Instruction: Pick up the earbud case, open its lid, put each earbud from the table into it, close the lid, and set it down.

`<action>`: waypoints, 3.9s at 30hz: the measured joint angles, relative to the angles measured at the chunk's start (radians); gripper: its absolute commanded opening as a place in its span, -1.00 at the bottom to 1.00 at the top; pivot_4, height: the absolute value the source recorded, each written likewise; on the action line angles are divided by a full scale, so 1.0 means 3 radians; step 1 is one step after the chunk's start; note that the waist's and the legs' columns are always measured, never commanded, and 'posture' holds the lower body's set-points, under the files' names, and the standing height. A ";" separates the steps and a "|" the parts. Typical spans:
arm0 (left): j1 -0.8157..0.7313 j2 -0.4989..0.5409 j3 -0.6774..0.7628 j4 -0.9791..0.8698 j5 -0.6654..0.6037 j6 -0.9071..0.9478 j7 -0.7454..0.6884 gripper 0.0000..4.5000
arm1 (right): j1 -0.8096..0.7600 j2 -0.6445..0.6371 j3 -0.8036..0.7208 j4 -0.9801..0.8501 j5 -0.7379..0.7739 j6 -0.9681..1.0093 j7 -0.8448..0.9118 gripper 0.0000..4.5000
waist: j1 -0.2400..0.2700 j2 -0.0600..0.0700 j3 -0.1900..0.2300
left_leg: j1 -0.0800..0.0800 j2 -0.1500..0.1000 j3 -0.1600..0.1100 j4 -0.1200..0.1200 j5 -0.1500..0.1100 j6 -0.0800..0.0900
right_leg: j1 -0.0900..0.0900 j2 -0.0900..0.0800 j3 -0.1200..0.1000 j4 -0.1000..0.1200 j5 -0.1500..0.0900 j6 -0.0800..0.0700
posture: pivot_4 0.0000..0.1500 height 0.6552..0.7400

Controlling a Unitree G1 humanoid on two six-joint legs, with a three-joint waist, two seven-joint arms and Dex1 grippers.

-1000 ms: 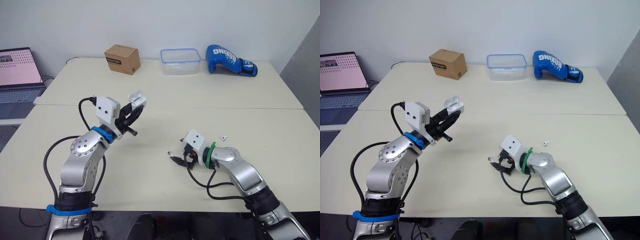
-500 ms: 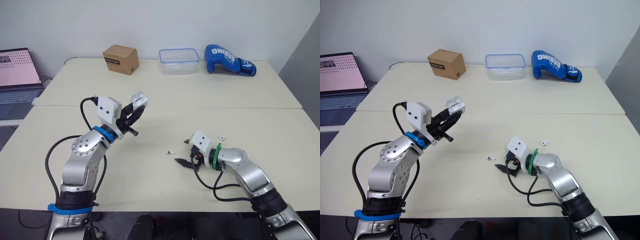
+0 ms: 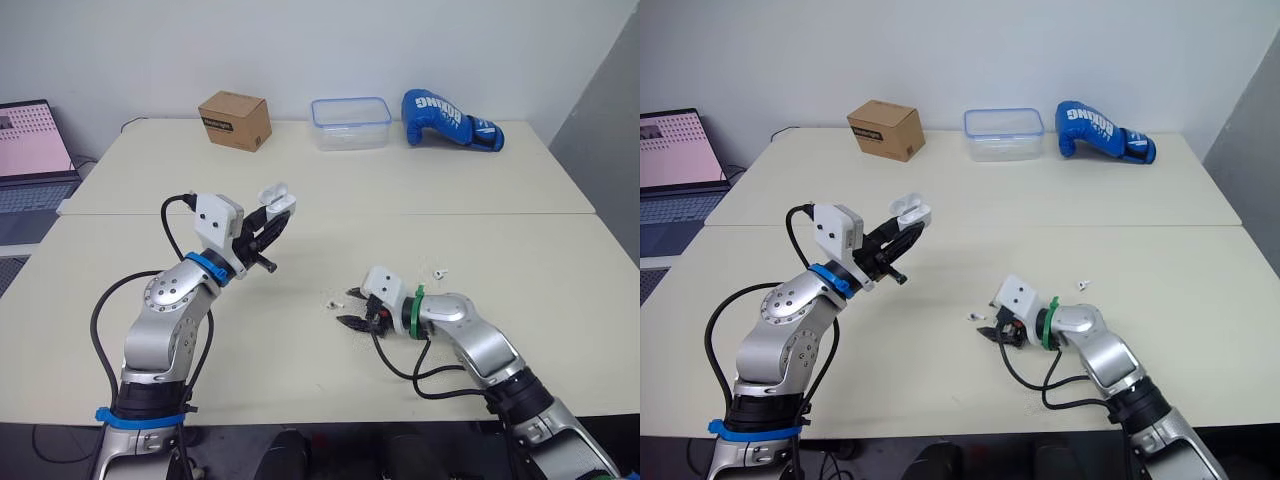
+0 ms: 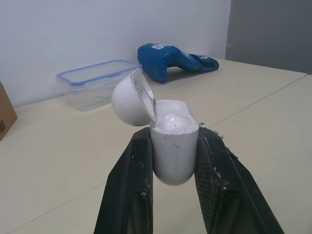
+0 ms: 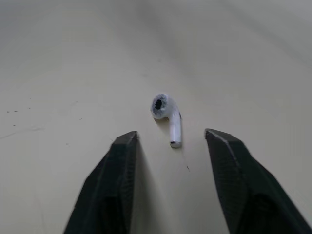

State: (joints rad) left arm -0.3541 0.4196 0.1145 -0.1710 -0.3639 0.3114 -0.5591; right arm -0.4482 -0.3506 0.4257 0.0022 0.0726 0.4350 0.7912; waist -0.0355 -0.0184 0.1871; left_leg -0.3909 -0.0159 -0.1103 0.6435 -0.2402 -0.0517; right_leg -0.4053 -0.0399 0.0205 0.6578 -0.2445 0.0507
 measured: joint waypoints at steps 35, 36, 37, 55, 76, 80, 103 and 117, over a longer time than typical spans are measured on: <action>0.0100 -0.0057 -0.0028 -0.0018 -0.0004 -0.0023 0.0001 -0.66 | 0.1702 -0.2614 -0.1892 0.0275 0.0608 -0.0350 0.1533 -0.98 | 0.0105 0.0000 0.0000 | -0.0012 0.0013 0.0014 0.0004 -0.0001 0.0001 | 0.0006 0.0008 -0.0001 -0.0036 0.0003 0.0002 | 1.00 1.00; 0.0099 -0.0057 -0.0028 -0.0018 -0.0004 -0.0023 0.0003 -0.66 | 0.1697 -0.2613 -0.1893 0.0326 0.0607 -0.0413 0.1547 -0.98 | 0.0105 0.0000 0.0000 | -0.0012 0.0013 0.0014 0.0004 -0.0001 0.0001 | 0.0007 0.0008 -0.0001 -0.0036 0.0003 0.0002 | 1.00 1.00; 0.0099 -0.0057 -0.0029 -0.0018 -0.0004 -0.0023 0.0006 -0.66 | 0.1681 -0.2605 -0.1890 0.0370 0.0602 -0.0461 0.1554 -0.98 | 0.0105 0.0000 0.0000 | -0.0012 0.0013 0.0014 0.0004 -0.0001 0.0000 | 0.0007 0.0008 -0.0001 -0.0036 0.0003 0.0002 | 1.00 1.00; 0.0100 -0.0068 -0.0040 -0.0021 -0.0007 -0.0019 0.0008 -0.66 | 0.1510 -0.2760 -0.1744 0.0551 0.0356 -0.0722 0.1681 0.99 | 0.0105 -0.0002 -0.0001 | -0.0009 0.0013 0.0017 0.0006 -0.0001 0.0000 | 0.0010 0.0009 0.0003 -0.0036 0.0005 0.0002 | 1.00 1.00; 0.0147 -0.0107 -0.0103 -0.0055 -0.0004 -0.0023 0.0015 -0.66 | 0.1411 -0.3190 -0.1577 -0.0514 0.0469 0.0262 0.1875 -0.97 | 0.0109 0.0004 -0.0001 | -0.0011 0.0017 0.0017 0.0005 -0.0001 -0.0001 | 0.0005 0.0012 0.0002 -0.0034 0.0005 0.0001 | 1.00 1.00; 0.0147 -0.0105 -0.0103 -0.0055 -0.0003 -0.0023 0.0012 -0.66 | 0.1432 -0.3106 -0.1500 -0.0465 0.0403 0.0206 0.1774 -0.97 | 0.0108 0.0004 -0.0001 | -0.0011 0.0018 0.0019 0.0005 -0.0001 -0.0001 | 0.0005 0.0013 0.0004 -0.0034 0.0005 0.0001 | 1.00 1.00; 0.0148 -0.0097 -0.0103 -0.0067 -0.0006 -0.0023 0.0006 -0.66 | 0.1135 -0.2942 -0.1375 0.0069 0.0214 -0.0010 0.1584 -0.97 | 0.0105 0.0004 -0.0001 | -0.0009 0.0018 0.0020 0.0005 -0.0001 -0.0001 | 0.0005 0.0013 0.0005 -0.0033 0.0011 -0.0009 | 1.00 1.00; 0.0153 -0.0097 -0.0103 -0.0074 -0.0006 -0.0023 0.0011 -0.66 | 0.1148 -0.3006 -0.1330 0.0105 0.0161 -0.0251 0.1803 -0.97 | 0.0104 0.0004 -0.0001 | -0.0009 0.0018 0.0020 0.0006 -0.0001 -0.0001 | 0.0005 0.0013 0.0005 -0.0032 0.0013 -0.0013 | 1.00 1.00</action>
State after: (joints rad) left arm -0.3083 0.3905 0.0837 -0.1932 -0.3657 0.3046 -0.5558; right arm -0.1037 -1.2524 0.0267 0.0336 0.1210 0.3596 1.3322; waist -0.0043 -0.0171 0.1868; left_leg -0.3935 -0.0105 -0.1043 0.6451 -0.2405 -0.0519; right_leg -0.4038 -0.0359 0.0220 0.6481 -0.2405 0.0469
